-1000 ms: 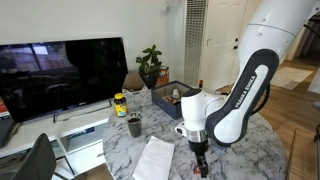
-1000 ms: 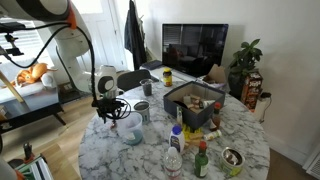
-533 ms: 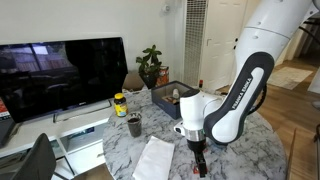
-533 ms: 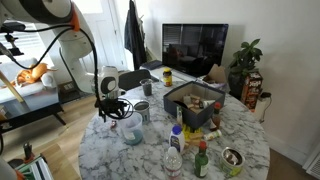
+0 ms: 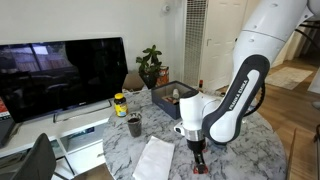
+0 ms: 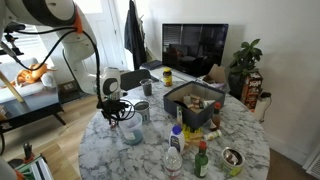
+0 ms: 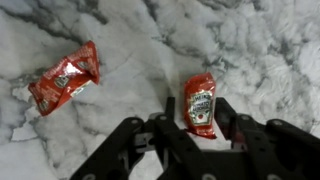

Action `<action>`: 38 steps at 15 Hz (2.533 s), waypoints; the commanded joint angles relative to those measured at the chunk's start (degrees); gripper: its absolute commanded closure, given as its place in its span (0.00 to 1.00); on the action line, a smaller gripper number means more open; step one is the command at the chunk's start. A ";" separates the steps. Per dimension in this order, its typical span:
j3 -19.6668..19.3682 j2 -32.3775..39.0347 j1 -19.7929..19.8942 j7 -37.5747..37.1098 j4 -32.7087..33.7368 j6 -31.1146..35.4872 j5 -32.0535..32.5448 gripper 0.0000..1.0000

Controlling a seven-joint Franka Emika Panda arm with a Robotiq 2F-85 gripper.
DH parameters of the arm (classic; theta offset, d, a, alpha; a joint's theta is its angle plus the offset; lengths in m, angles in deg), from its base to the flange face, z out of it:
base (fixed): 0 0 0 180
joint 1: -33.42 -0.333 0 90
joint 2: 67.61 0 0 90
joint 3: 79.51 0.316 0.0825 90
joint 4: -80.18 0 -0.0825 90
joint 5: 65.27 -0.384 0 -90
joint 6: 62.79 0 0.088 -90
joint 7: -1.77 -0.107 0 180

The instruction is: Pick up the silver cup and place it the right way up on the table, pick up the red ketchup sachets on the table and put them in the silver cup one by one

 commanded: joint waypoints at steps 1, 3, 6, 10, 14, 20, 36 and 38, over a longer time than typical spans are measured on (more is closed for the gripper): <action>0.58 0.81 0.65 -0.39 0.28 0.78 0.78 0.84; 0.64 -0.40 0.66 -0.61 -0.24 0.58 0.77 0.99; 0.90 -2.49 0.60 -0.85 -1.07 -0.05 0.70 1.00; 0.81 -7.60 0.81 -1.17 -3.23 -0.27 0.76 1.00; -1.45 -17.61 1.36 -4.89 -7.63 0.76 0.84 1.00; -8.67 -27.26 3.02 -17.52 -11.37 0.98 4.10 1.00; -11.18 -25.42 3.11 -33.85 -10.84 6.27 11.48 0.36; -11.22 -25.10 2.88 -34.41 -10.86 7.05 11.89 0.22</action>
